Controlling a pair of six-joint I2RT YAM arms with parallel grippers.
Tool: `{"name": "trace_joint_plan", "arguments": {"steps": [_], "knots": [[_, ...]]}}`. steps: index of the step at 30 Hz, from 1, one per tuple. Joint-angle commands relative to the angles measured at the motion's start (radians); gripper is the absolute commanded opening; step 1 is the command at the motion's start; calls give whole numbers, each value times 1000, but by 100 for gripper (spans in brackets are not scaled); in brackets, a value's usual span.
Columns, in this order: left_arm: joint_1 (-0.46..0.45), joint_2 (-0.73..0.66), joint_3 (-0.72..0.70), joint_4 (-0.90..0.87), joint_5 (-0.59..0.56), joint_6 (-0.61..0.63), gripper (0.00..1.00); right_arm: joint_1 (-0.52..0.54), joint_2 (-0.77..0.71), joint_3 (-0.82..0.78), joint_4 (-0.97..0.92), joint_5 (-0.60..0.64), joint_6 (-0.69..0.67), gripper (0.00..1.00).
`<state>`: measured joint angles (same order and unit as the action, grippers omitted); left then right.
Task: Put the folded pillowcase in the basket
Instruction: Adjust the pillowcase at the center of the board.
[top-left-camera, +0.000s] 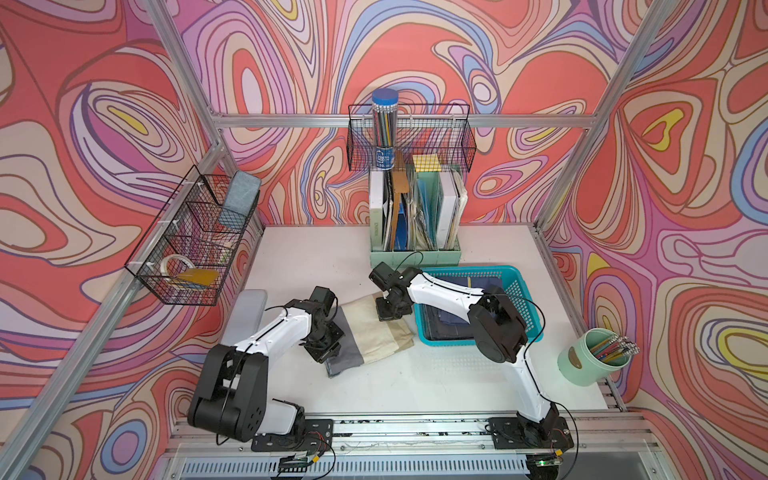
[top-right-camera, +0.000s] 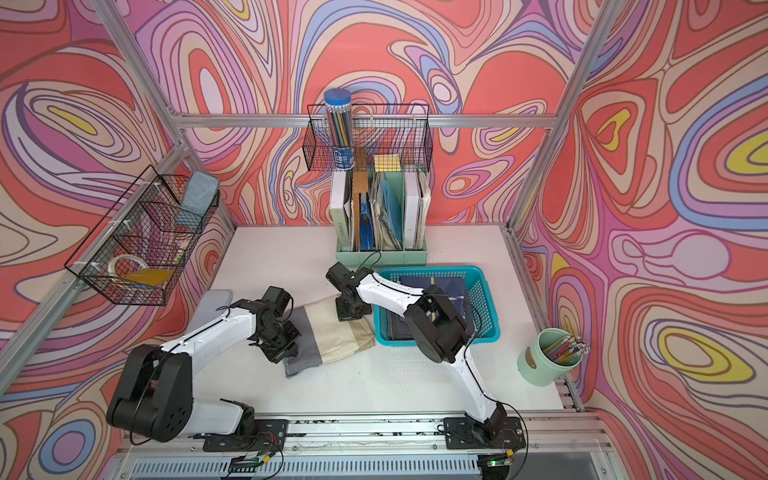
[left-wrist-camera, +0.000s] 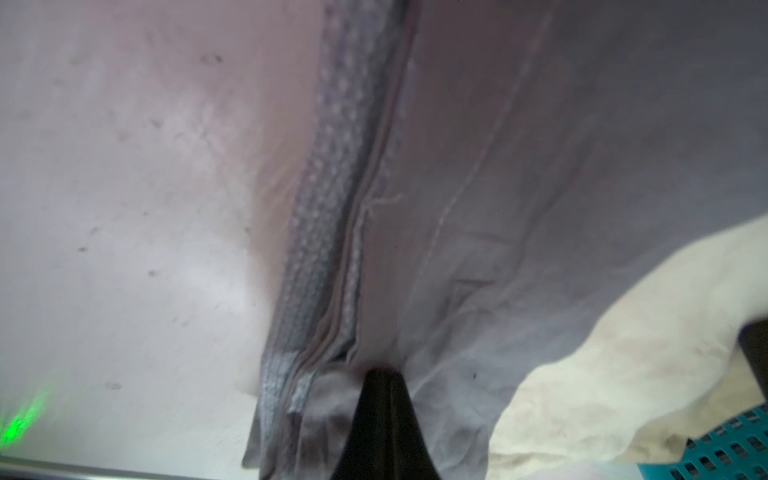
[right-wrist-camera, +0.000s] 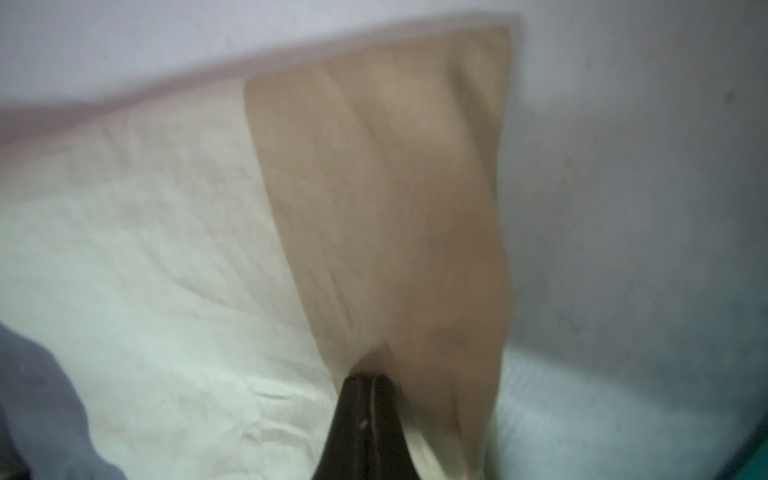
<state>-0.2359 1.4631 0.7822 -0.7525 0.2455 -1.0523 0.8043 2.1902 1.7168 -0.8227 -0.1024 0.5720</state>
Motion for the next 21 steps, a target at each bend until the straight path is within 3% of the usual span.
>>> {"name": "trace_joint_plan", "arguments": {"steps": [1,5,7,12,14,21], "knots": [[6,102,81,19,9,65,0,17,-63,-54,129,-207,43,0],[28,204,159,22,27,101,0,24,-57,-18,94,-220,20,0],[49,242,199,2,54,124,0,22,-80,-16,93,-140,16,0],[59,231,247,-59,-17,167,0,-8,-110,-22,80,35,17,0],[83,228,265,-88,-55,196,0,-38,-106,-32,60,61,13,0],[158,293,288,-97,-30,282,0,-75,-164,-129,63,108,-8,0]]}}
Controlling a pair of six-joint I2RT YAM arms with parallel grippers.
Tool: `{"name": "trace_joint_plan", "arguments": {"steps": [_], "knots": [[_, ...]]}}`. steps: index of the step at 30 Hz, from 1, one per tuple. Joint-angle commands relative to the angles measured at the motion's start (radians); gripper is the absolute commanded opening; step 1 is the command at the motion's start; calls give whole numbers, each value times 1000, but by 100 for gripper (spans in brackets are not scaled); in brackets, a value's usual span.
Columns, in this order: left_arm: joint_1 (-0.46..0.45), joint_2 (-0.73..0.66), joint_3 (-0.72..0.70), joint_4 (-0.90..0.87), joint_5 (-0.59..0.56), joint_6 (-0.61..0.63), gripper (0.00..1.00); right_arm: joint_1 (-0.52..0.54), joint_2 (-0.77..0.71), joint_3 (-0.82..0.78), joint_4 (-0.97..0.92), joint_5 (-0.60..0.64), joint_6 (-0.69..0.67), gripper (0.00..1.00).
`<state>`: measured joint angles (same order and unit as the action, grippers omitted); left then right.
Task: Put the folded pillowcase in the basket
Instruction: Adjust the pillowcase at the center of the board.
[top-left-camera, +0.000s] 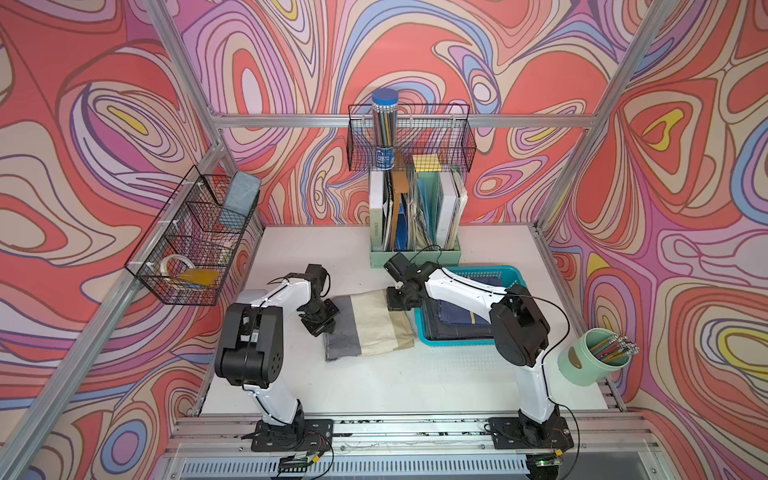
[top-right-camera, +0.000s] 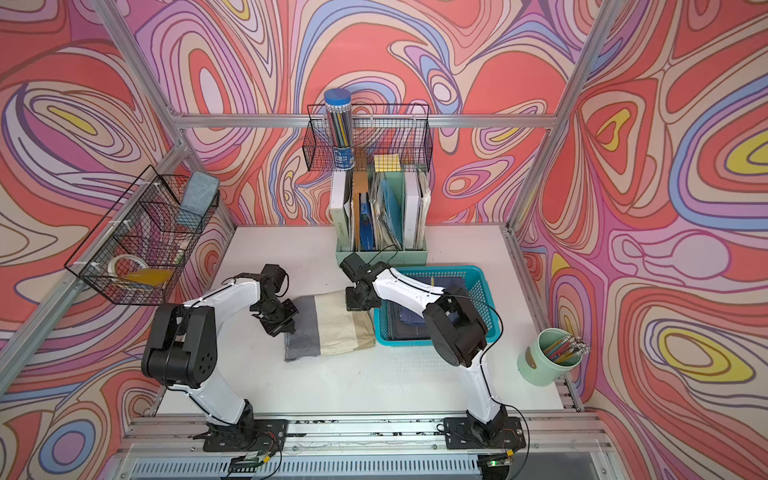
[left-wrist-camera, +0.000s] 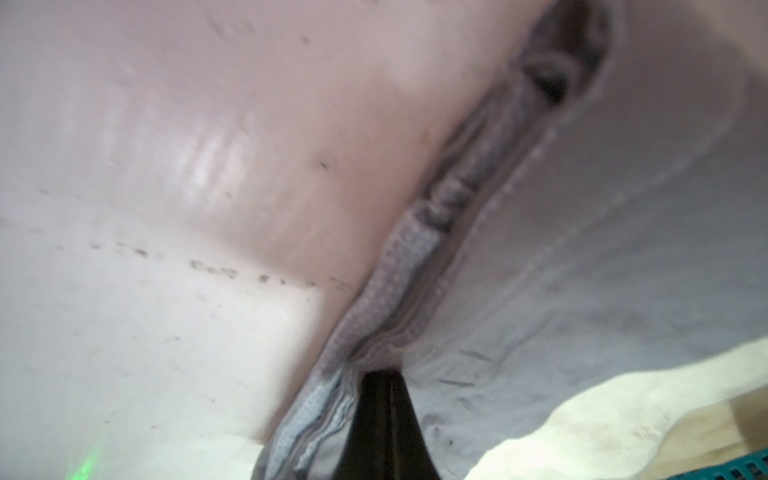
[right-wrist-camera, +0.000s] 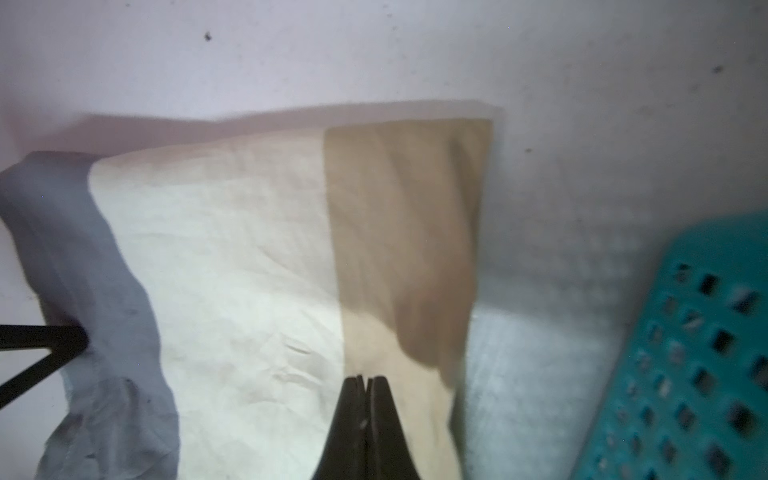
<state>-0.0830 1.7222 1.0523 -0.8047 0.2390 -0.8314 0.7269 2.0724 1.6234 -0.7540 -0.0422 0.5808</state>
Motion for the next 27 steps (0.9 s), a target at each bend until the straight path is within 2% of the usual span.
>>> {"name": "trace_joint_plan", "arguments": {"steps": [1,6,11,14,16,21,23,24,25,27], "knots": [[5,43,20,-36,-8,64,0,-4,-48,-45,-10,48,-12,0],[5,104,56,-32,16,83,0,-25,-103,-126,10,82,-7,0],[25,136,136,-86,-39,128,0,-50,-124,-137,-20,100,-31,0],[34,121,179,-109,-111,154,0,-50,-127,-126,-5,47,-38,0],[40,135,216,-116,-120,178,0,-50,-126,-122,12,19,-38,0],[43,213,314,-134,0,204,0,-45,-124,-121,39,-47,-54,0],[43,183,312,-137,-48,205,0,-35,-124,-123,33,-52,-63,0],[43,159,311,-142,-76,211,0,-31,-122,-124,29,-49,-65,1],[43,129,310,-151,-98,221,0,-28,-122,-130,25,-46,-67,8],[43,57,295,-160,-117,232,0,-16,-124,-143,19,-17,-68,14]]}}
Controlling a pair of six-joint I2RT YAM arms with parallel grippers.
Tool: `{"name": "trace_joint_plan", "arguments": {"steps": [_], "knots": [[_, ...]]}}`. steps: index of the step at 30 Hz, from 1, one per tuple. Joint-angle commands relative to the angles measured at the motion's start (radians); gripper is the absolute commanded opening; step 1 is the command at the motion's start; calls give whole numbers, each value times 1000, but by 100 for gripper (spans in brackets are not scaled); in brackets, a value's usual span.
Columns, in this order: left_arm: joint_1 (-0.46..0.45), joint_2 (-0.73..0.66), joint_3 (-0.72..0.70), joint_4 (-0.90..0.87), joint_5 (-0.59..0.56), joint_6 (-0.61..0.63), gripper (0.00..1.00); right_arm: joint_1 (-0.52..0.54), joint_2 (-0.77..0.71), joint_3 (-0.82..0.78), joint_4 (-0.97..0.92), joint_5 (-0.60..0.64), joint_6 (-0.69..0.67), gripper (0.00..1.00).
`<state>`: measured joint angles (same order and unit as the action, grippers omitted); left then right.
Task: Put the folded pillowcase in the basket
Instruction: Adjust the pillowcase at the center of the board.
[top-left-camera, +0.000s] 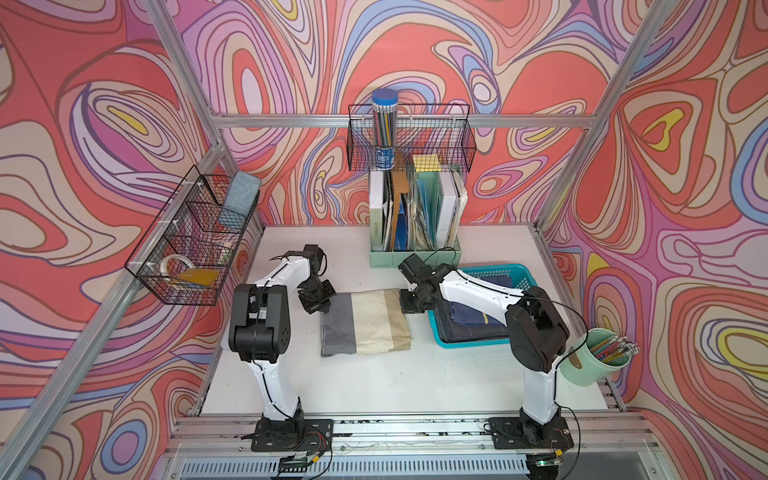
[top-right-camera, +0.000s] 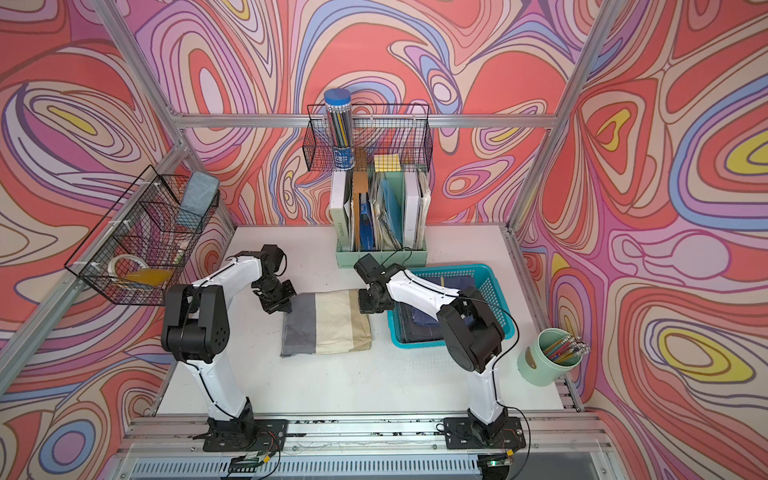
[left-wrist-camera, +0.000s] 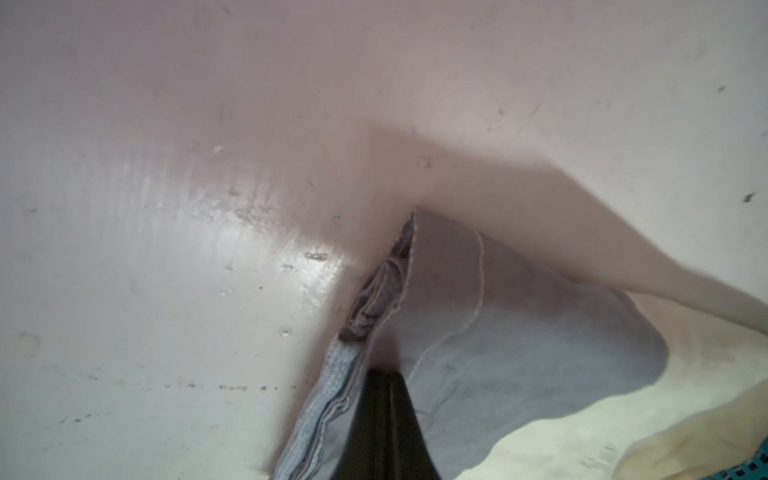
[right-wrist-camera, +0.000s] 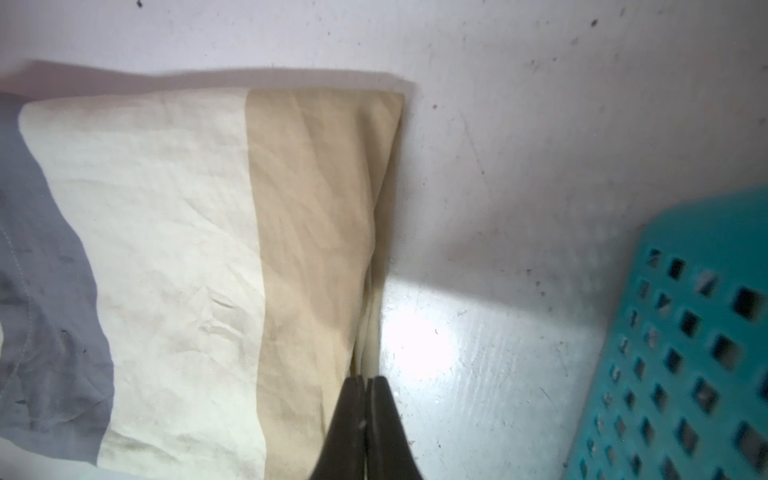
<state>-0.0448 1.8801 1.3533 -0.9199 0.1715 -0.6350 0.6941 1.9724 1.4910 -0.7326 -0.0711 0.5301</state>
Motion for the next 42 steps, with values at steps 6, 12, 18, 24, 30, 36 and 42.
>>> {"name": "trace_joint_plan", "arguments": {"steps": [6,12,18,24,30,36,42], "knots": [[3,-339,-167,-11,3,26,0,68,15,-19,27,-6,-7,0],[-160,-410,-278,41,45,-79,0,117,94,20,21,-19,22,0],[-166,-448,-331,66,11,-122,0,169,142,25,31,-50,47,0],[-83,-488,-319,35,-22,-84,0,228,160,28,110,-125,100,0],[-20,-447,-311,44,9,-8,0,222,130,100,1,26,65,0],[-4,-308,-149,-46,-39,150,0,218,21,79,-32,87,55,21],[15,-176,-49,-137,-167,227,30,216,-3,-2,-38,111,105,46]]}}
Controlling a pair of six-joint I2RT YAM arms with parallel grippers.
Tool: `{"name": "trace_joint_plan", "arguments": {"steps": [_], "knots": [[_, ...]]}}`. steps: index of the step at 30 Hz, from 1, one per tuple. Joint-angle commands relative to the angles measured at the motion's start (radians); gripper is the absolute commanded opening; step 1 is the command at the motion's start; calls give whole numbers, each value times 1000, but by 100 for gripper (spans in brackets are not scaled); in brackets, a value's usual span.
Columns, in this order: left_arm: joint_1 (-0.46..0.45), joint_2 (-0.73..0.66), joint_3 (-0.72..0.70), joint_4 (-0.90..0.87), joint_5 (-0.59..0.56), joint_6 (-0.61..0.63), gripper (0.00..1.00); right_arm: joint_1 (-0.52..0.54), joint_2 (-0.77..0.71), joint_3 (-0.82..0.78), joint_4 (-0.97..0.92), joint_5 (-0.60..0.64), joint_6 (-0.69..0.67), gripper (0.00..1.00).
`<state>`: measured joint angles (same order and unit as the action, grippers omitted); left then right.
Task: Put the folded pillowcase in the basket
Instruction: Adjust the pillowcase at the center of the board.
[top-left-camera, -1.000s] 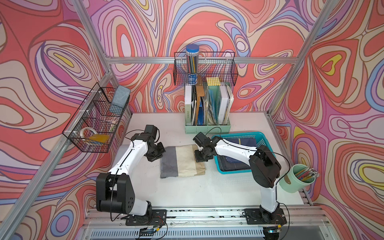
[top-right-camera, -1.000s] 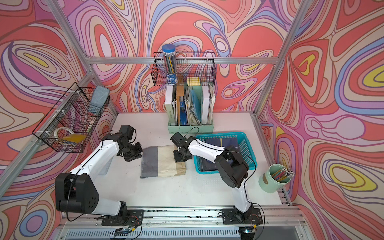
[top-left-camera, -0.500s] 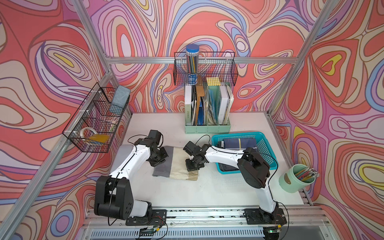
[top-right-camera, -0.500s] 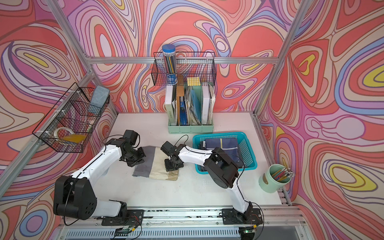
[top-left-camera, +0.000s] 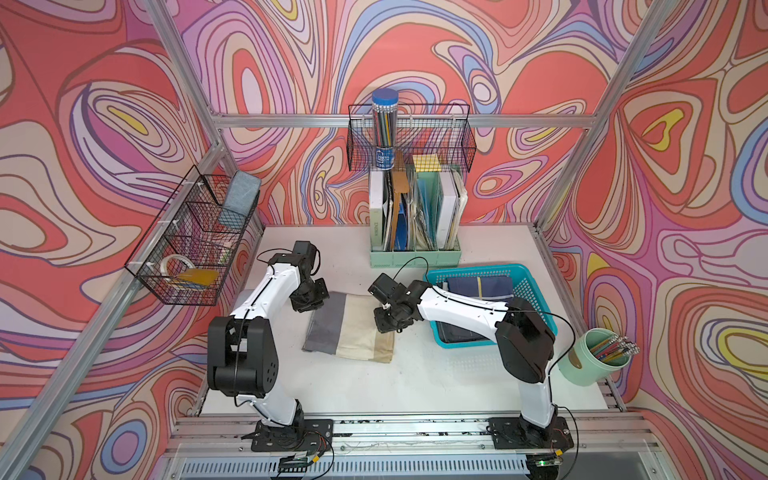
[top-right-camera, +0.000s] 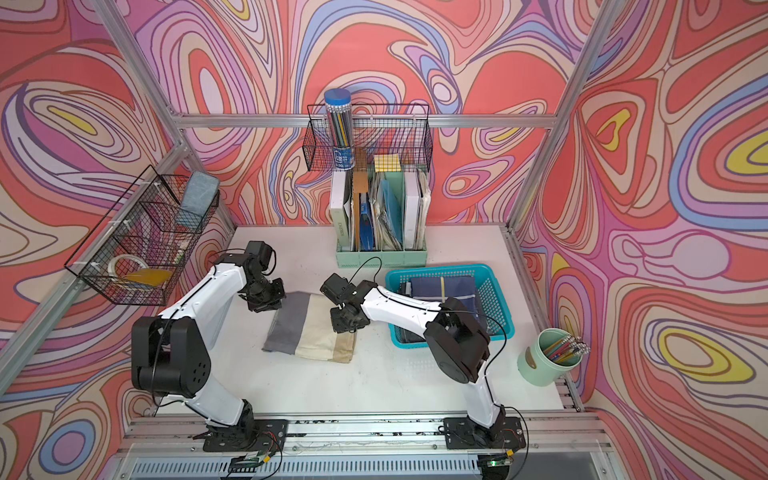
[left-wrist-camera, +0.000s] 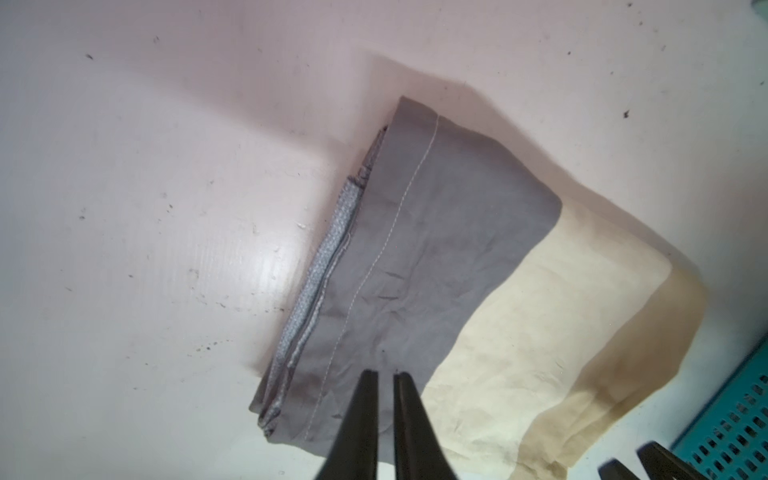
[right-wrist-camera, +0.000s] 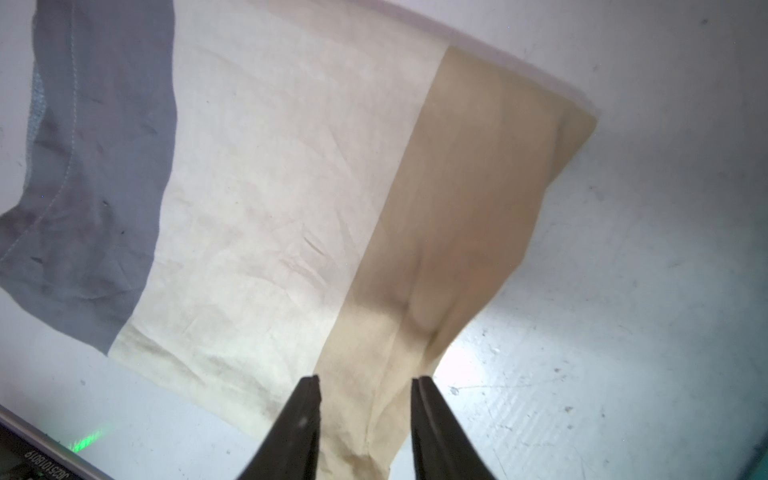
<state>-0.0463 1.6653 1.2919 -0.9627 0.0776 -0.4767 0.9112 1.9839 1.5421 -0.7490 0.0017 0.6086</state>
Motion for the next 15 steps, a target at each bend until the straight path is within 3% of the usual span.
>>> {"name": "trace_joint_plan", "arguments": {"steps": [1,3,5,15], "knots": [[17,48,10,-95,-74,63,34,-2,-17,-66,-13,38,34,49],[17,57,-4,-84,-22,68,40,-6,-15,-71,-15,27,42,57],[17,58,-21,-78,-47,73,45,-11,-10,-74,-13,21,45,59],[20,128,-43,-62,-146,106,50,-52,70,-81,72,-72,62,60]]}}
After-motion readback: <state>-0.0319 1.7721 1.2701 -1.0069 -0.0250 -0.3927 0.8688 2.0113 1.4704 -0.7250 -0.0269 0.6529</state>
